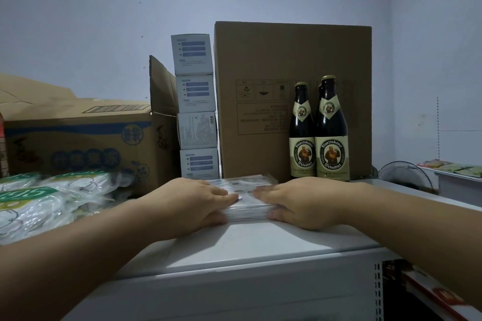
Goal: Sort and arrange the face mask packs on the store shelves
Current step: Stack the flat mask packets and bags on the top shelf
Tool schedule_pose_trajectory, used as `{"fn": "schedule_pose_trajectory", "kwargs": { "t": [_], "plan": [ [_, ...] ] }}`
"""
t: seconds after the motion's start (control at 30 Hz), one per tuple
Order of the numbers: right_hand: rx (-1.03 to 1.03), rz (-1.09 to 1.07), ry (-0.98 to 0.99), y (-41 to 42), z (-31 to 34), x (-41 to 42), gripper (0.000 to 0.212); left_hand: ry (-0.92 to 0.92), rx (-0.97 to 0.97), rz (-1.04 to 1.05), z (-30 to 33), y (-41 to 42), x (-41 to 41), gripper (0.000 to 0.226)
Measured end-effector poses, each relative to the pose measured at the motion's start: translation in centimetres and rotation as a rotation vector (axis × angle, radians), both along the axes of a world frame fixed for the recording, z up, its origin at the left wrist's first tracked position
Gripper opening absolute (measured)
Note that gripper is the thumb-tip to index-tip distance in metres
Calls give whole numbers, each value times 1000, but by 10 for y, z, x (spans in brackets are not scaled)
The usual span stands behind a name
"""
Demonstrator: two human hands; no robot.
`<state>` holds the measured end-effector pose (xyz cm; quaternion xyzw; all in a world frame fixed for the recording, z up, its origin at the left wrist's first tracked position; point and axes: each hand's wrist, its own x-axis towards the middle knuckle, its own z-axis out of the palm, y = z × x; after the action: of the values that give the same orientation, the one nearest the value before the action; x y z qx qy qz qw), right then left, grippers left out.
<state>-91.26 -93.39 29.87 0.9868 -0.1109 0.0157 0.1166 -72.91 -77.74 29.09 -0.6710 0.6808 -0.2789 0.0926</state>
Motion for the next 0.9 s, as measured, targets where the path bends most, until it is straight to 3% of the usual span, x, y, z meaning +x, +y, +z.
{"fn": "schedule_pose_trajectory", "kwargs": {
  "t": [0.33, 0.53, 0.63, 0.77, 0.9],
  "plan": [
    [75, -17, -17, -2, 1, -1, 61, 190, -23, 70, 2, 3, -3, 54],
    [140, -10, -175, -10, 6, -11, 80, 536, -135, 228, 10, 11, 8, 88],
    [273, -37, -261, -14, 5, -22, 81, 893, -279, 217, 13, 22, 15, 89],
    [622, -157, -419, -19, 3, -28, 85, 1530, -521, 314, 16, 28, 16, 80],
    [1372, -271, -552, -10, 5, -18, 67, 1925, -563, 437, 16, 17, 1, 67]
  ]
}}
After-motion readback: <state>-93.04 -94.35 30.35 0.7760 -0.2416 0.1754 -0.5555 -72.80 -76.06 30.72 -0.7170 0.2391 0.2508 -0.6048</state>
